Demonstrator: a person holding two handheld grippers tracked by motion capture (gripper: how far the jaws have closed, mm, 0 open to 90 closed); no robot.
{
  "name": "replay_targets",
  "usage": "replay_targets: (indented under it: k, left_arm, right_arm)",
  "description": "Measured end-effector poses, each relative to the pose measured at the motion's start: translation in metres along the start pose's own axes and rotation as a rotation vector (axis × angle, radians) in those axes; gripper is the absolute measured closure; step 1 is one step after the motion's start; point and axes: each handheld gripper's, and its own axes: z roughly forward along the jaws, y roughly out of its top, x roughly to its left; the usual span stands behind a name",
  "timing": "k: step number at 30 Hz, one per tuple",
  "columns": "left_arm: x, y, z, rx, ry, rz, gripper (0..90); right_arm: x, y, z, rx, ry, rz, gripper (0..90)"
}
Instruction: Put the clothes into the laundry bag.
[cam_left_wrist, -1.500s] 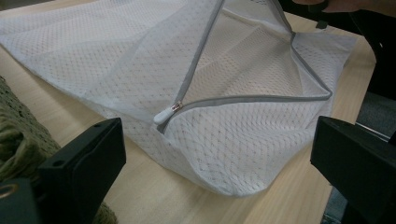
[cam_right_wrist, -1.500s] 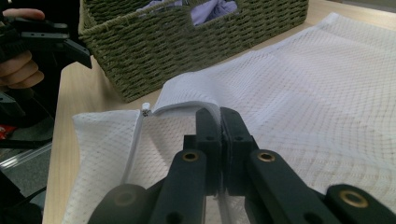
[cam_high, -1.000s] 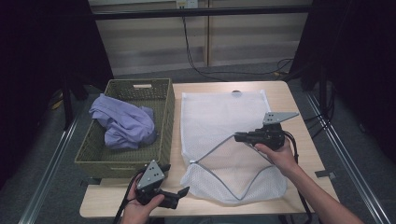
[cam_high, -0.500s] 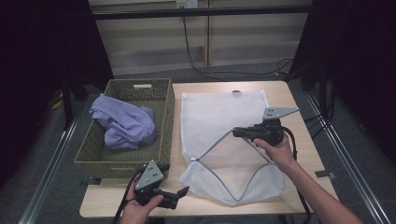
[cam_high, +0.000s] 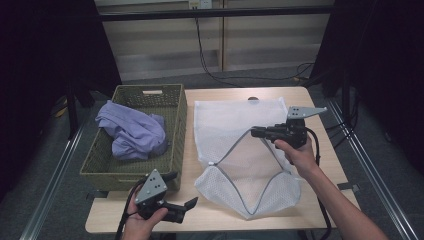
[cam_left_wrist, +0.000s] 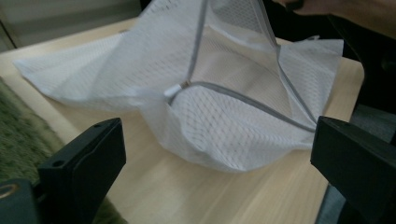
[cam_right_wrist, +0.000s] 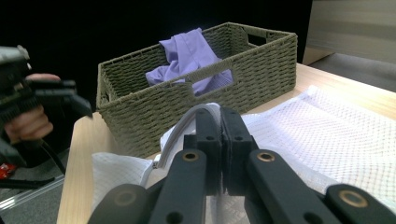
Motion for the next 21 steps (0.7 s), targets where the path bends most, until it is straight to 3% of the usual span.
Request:
replay_targets:
  k: [4, 5, 6, 7, 8, 9, 14, 16, 18, 19, 21]
  left_arm:
    - [0.015, 0.007, -0.01, -0.031, 0.028, -0.041, 3.0]
    - [0.024, 0.01, -0.014, -0.027, 0.064, -0.056, 3.0]
    - [0.024, 0.01, -0.014, -0.027, 0.064, -0.056, 3.0]
    - [0.032, 0.013, -0.019, -0.033, 0.099, -0.069, 3.4]
    - [0.032, 0.013, -0.019, -0.033, 0.099, -0.069, 3.6]
    - [0.039, 0.017, -0.025, -0.026, 0.129, -0.067, 3.5]
    - [0.054, 0.024, -0.034, -0.019, 0.156, -0.064, 3.0]
    - [0.068, 0.029, -0.04, -0.031, 0.181, -0.073, 2.8]
    - [0.08, 0.031, -0.043, -0.007, 0.175, -0.082, 2.6]
    - [0.088, 0.031, -0.044, -0.005, 0.197, -0.089, 2.7]
    - [0.098, 0.032, -0.045, 0.003, 0.191, -0.095, 2.4]
  right_arm:
    - [-0.001, -0.002, 0.0, 0.006, -0.002, 0.004, 88.0]
    - [0.0, -0.005, 0.001, 0.015, -0.005, 0.006, 88.0]
    - [0.0, -0.007, 0.002, 0.021, 0.0, 0.007, 88.0]
    - [0.0, -0.008, 0.002, 0.027, -0.001, 0.004, 88.0]
    - [0.0, -0.01, 0.003, 0.034, 0.002, 0.004, 88.0]
    - [0.0, -0.01, 0.004, 0.041, -0.001, 0.002, 88.0]
    - [-0.001, -0.011, 0.003, 0.041, -0.003, 0.004, 88.0]
    - [0.0, -0.01, 0.002, 0.04, -0.004, 0.002, 88.0]
    - [0.0, -0.01, 0.003, 0.038, -0.004, 0.003, 87.9]
    - [0.0, -0.01, 0.003, 0.038, -0.004, -0.001, 87.9]
    - [0.001, -0.01, 0.003, 0.039, -0.002, -0.001, 87.9]
